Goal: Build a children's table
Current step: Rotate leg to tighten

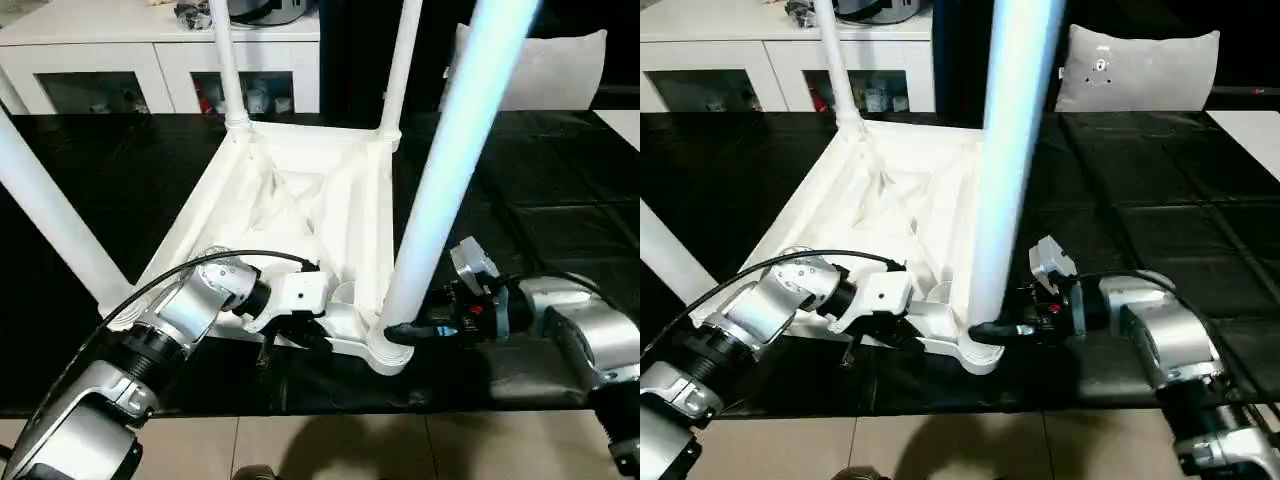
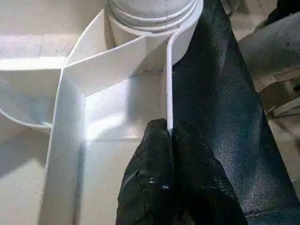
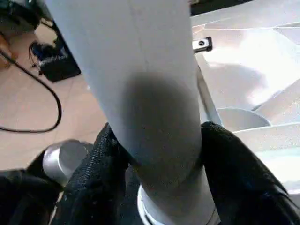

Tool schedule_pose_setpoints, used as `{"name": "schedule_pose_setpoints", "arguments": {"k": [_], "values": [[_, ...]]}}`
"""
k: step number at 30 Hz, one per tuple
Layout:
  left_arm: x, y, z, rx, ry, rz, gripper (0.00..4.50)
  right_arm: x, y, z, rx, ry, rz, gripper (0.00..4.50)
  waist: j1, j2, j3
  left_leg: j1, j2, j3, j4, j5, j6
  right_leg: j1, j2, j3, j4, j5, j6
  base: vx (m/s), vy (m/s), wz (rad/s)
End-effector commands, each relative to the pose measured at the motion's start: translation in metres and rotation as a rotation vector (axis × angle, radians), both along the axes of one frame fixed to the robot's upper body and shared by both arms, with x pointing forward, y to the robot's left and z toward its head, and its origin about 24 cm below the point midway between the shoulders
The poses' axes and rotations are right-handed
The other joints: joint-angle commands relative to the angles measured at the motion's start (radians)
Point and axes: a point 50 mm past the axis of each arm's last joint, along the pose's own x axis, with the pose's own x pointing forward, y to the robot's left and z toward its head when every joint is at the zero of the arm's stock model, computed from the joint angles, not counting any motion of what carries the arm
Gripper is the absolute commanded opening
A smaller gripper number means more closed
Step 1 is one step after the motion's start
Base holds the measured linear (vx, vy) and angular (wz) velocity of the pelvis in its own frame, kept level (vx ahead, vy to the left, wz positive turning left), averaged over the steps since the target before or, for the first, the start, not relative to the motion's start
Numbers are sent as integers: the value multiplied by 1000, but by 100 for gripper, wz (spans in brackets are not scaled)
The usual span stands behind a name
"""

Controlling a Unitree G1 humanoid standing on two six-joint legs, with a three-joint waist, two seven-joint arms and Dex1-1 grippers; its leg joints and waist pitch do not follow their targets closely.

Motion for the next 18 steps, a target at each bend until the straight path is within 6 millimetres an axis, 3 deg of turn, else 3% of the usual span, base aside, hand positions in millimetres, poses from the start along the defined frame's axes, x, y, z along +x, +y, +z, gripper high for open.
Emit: {"name": "schedule_pose_setpoints", "arguments": {"k": [1,4,5,6,7,8,9,10,11,12,13,14,15,16,17,18], "values": [[-2,-13,1,-43,20,38,0,9,9,0,6,-12,-123,205,-8,-21,-75,-3,47,-10,-63,-59,70,70,-81,66,-74,-422,51,0,0,0],[2,-17,1,-70,23,134,0,21,14,-6,-31,-38,-284,198,-21,-20,-68,1,37,-9,-63,-96,46,66,-78,53,-94,-497,76,0,0,0],[6,-22,0,-94,25,212,0,33,16,-10,-59,-37,-439,197,-43,-24,-65,-1,30,-7,-59,-127,38,69,-72,37,-107,-545,116,0,0,0],[9,-26,0,-104,26,258,0,40,17,-11,-69,-19,-530,196,-64,-22,-62,1,34,-12,-57,-162,33,70,-66,22,-122,-570,138,0,0,0],[12,-29,0,-115,26,312,0,46,17,-14,-91,-11,-630,196,-75,-16,-62,4,38,-15,-56,-180,33,73,-67,14,-128,-577,145,0,0,0],[14,-32,-1,-121,24,354,0,51,17,-16,-105,-1,-698,196,-99,-4,-61,-1,63,-28,-63,-230,33,89,-69,3,-128,-566,148,0,0,0],[16,-35,-1,-130,22,400,0,53,18,-17,-116,3,-745,195,-117,13,-61,-12,126,-57,-97,-327,43,111,-75,28,-72,-482,122,0,0,0],[18,-36,-1,-134,21,420,0,56,19,-18,-122,0,-780,195,-117,13,-61,-12,126,-57,-97,-327,43,111,-75,28,-72,-482,122,0,0,0],[20,-39,-1,-145,18,462,0,58,20,-18,-127,-4,-814,195,-132,0,-52,11,166,-72,-140,-450,15,91,-90,109,18,-274,37,0,0,0],[24,-47,0,-172,9,542,0,63,21,-21,-123,18,-910,195,-129,-37,-40,44,39,-15,-65,-424,-16,42,-85,87,-100,-582,75,0,0,0],[24,-48,0,-173,9,545,0,63,21,-21,-122,19,-914,195,-127,-51,-36,76,-30,20,-1,-326,-2,-2,-82,46,-147,-778,127,0,0,0],[26,-56,2,-202,8,603,0,67,23,-21,-92,25,-974,195,-118,-55,-44,27,-37,21,-2,-212,53,53,-105,45,-138,-858,174,0,0,0],[26,-56,2,-203,8,604,0,67,23,-21,-91,24,-973,195,-116,-33,-54,10,-15,8,-17,-184,61,66,-85,6,-151,-802,232,0,0,0],[26,-62,4,-222,8,621,0,67,26,-20,-64,0,-961,195,-116,-33,-54,10,-15,8,-17,-184,61,66,-85,6,-151,-802,232,0,0,0],[26,-66,5,-233,6,626,0,68,29,-18,-47,-28,-947,229,-120,-1,-70,5,55,-25,-51,-194,68,89,-74,5,-133,-561,188,0,0,0],[25,-67,5,-229,-2,605,0,67,31,-16,-3,-30,-939,249,-123,9,-74,-3,117,-55,-78,-223,84,100,-80,32,-79,-389,121,0,0,0]]}}
